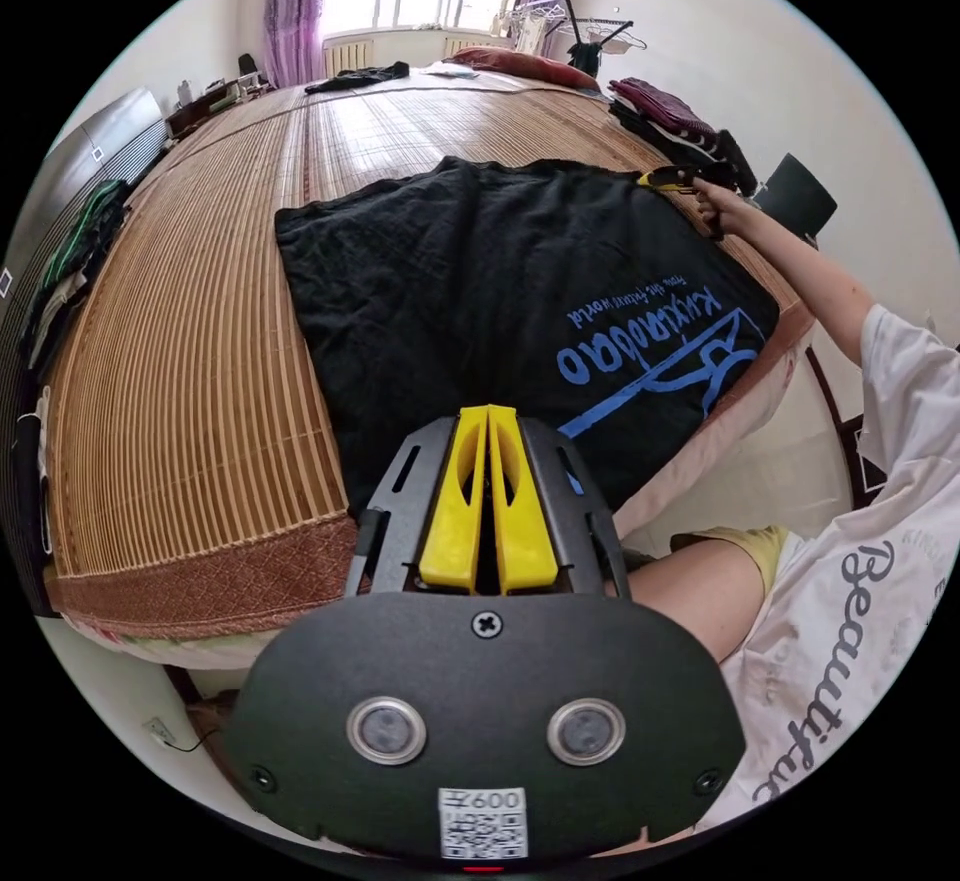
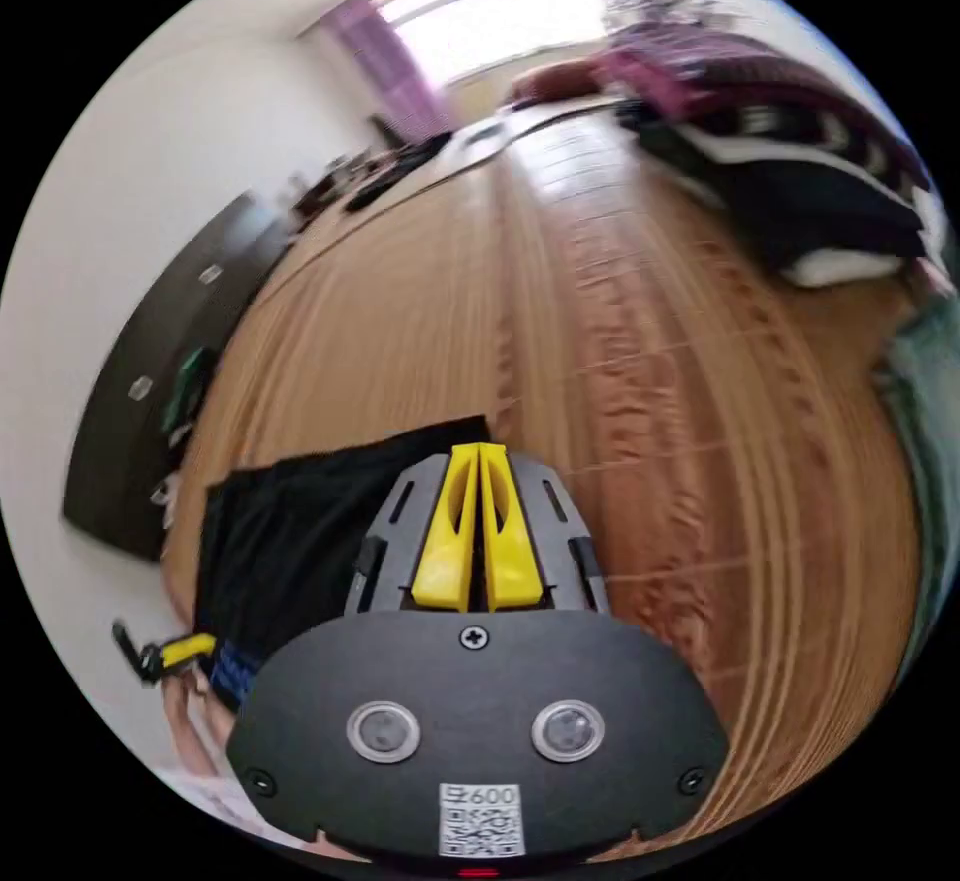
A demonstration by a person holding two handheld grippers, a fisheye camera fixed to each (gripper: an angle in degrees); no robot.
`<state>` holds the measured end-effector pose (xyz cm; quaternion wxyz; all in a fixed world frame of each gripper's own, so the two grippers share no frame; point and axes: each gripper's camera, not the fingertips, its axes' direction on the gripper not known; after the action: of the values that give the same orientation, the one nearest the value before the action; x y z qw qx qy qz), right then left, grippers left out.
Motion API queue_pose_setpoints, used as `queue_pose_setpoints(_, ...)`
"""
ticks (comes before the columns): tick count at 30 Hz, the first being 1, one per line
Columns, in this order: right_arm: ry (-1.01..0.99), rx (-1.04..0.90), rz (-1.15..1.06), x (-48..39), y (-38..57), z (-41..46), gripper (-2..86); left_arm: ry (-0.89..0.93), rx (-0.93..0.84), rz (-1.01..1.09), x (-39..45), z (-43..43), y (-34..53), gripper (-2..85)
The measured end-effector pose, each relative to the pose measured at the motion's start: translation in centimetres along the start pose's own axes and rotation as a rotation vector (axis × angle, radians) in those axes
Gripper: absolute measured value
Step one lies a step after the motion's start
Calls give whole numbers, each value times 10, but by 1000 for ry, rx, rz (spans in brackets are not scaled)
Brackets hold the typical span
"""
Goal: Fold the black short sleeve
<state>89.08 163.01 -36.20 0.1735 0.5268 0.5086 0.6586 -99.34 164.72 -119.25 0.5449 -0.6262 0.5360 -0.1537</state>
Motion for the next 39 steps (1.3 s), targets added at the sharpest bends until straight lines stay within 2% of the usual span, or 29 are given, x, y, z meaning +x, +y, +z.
queue_pose_setpoints(3,-67,-19,-187,-8,3,4,-9,6,2,-14,-12,7,-1,0)
queue_pose_setpoints(5,-207,-121,-320,-16,13,21,-9,-5,2,-13,-16,10,-1,0)
queue_pose_setpoints(6,-214,-172,-331,-16,16,29,-9,-15,2,-11,-18,11,-2,0)
queue_pose_setpoints(7,-162,-277,-333,-14,21,46,-9,-21,2,-10,-19,12,-2,0)
queue_pose_setpoints(9,-96,-219,-276,-1,28,42,-9,-48,-1,0,-21,14,-3,1)
queue_pose_setpoints(10,47,-142,-194,10,32,33,-9,-55,-1,3,-21,14,-3,1)
queue_pose_setpoints(11,187,-61,-194,13,41,23,-9,-69,-3,8,-22,15,-4,1)
queue_pose_setpoints(13,247,3,-241,8,56,11,-9,-85,-3,15,-24,14,-4,2)
queue_pose_setpoints(15,86,-22,-347,-3,76,-2,-9,-108,-1,21,-29,13,-5,4)
queue_pose_setpoints(17,-166,-51,-403,-13,113,-26,-9,-114,0,20,-33,10,-5,5)
queue_pose_setpoints(19,-296,-91,-455,-23,145,-41,-9,-126,2,24,-36,7,-5,5)
queue_pose_setpoints(25,-384,-294,-659,-44,235,-58,-8,-184,6,58,-43,-9,-5,5)
queue_pose_setpoints(27,-350,-419,-758,-49,256,-45,-8,-179,8,76,-53,-18,-6,5)
queue_pose_setpoints(28,-255,-496,-804,-52,269,-33,-8,-173,10,79,-56,-21,-5,5)
queue_pose_setpoints(30,-242,-430,-800,-48,274,-44,-8,-125,5,81,-75,-33,-7,5)
queue_pose_setpoints(34,-180,-449,-810,-46,271,-51,-8,-89,-55,126,-107,-53,-24,5)
queue_pose_setpoints(37,-139,-393,-846,-50,264,-55,-8,-171,-122,208,-129,-67,-52,5)
queue_pose_setpoints(39,-137,-333,-817,-48,256,-57,-8,-306,-125,255,-147,-74,-71,5)
